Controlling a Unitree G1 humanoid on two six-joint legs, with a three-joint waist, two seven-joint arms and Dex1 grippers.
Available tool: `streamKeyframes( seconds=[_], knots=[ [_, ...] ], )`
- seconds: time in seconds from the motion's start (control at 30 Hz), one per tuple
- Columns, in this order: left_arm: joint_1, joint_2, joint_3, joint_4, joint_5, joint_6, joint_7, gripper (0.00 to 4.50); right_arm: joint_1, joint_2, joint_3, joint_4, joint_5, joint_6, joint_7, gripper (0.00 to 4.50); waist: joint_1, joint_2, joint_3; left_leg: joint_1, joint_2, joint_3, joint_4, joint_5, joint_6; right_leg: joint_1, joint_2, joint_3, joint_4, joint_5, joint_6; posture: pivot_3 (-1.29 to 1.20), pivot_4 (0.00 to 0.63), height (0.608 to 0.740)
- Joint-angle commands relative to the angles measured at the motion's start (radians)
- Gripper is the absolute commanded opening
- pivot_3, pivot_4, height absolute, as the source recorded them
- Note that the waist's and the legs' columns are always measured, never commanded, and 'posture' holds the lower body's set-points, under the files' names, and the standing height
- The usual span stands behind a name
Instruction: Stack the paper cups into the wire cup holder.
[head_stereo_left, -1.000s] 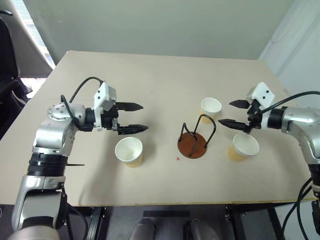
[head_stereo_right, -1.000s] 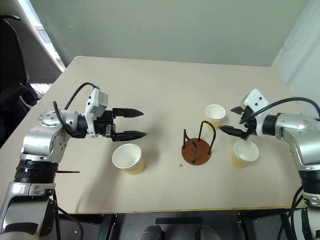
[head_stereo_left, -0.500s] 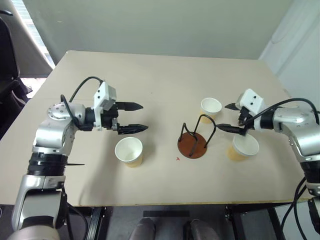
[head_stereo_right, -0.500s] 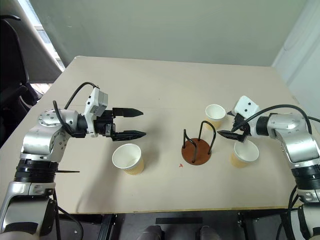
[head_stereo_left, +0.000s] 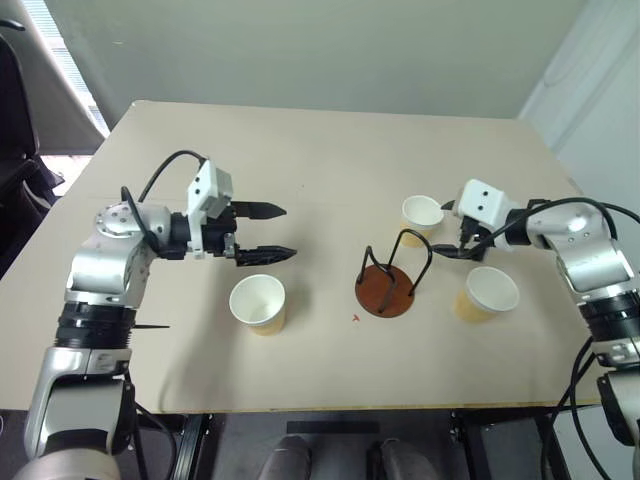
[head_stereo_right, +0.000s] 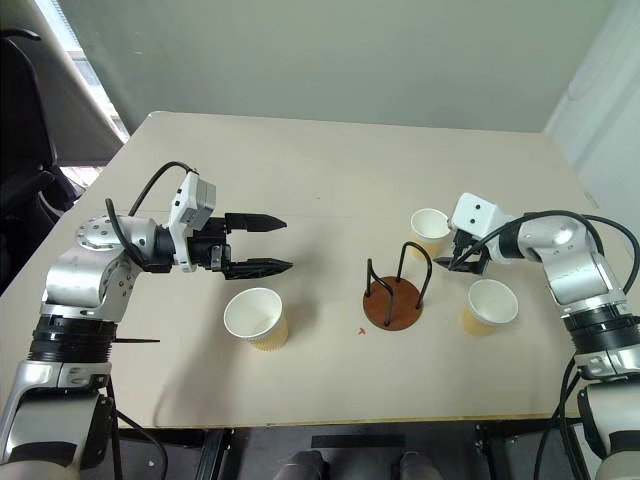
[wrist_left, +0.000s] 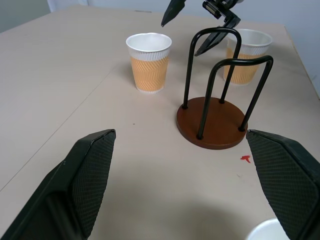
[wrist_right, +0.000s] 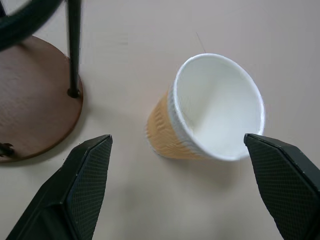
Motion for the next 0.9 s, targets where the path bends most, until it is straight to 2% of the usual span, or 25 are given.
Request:
streamKeyframes(
  seconds=[0.03,0.33,0.57,0.67,0.9],
  knots=[
    [-0.02,0.003,0.007,-0.04,-0.021,0.016,-0.011,4.5,-0.049,0.005,0.022,0.051,-0.056,-0.075,0.013,4.27,0.0,0.0,0.0,0.0,0.0,0.0,0.0,0.0,0.0,0.0,0.0,0.0,0.0,0.0,0.0,0.0,0.15,0.74],
    [-0.033,0.003,-0.019,-0.111,-0.046,0.061,-0.058,4.5,-0.112,0.033,0.05,0.172,-0.129,-0.181,0.037,4.27,0.002,0.0,0.0,0.0,0.0,0.0,-0.001,0.0,0.0,0.0,0.0,0.0,0.0,0.0,0.0,0.0,0.15,0.74],
    [-0.045,-0.016,-0.035,-0.151,-0.059,0.076,-0.061,4.5,-0.119,0.049,0.049,0.189,-0.147,-0.19,0.051,4.27,0.002,0.0,0.0,-0.001,0.0,0.0,-0.001,0.0,0.0,0.0,0.0,0.0,0.0,0.0,0.0,0.0,0.15,0.74],
    [-0.045,-0.017,-0.037,-0.146,-0.055,0.071,-0.065,4.5,-0.114,0.053,0.045,0.181,-0.148,-0.182,0.059,3.77,0.002,0.0,0.0,-0.001,0.0,0.0,-0.001,0.0,0.0,0.0,0.0,0.0,0.001,0.0,0.0,0.0,0.15,0.74],
    [-0.037,-0.018,-0.041,-0.137,-0.045,0.054,-0.068,4.5,-0.1,0.058,0.049,0.159,-0.152,-0.164,0.077,1.28,0.002,0.0,0.0,-0.001,0.0,0.0,-0.001,0.0,0.0,0.0,0.0,0.0,0.0,0.0,0.0,0.0,0.15,0.74]
  ],
)
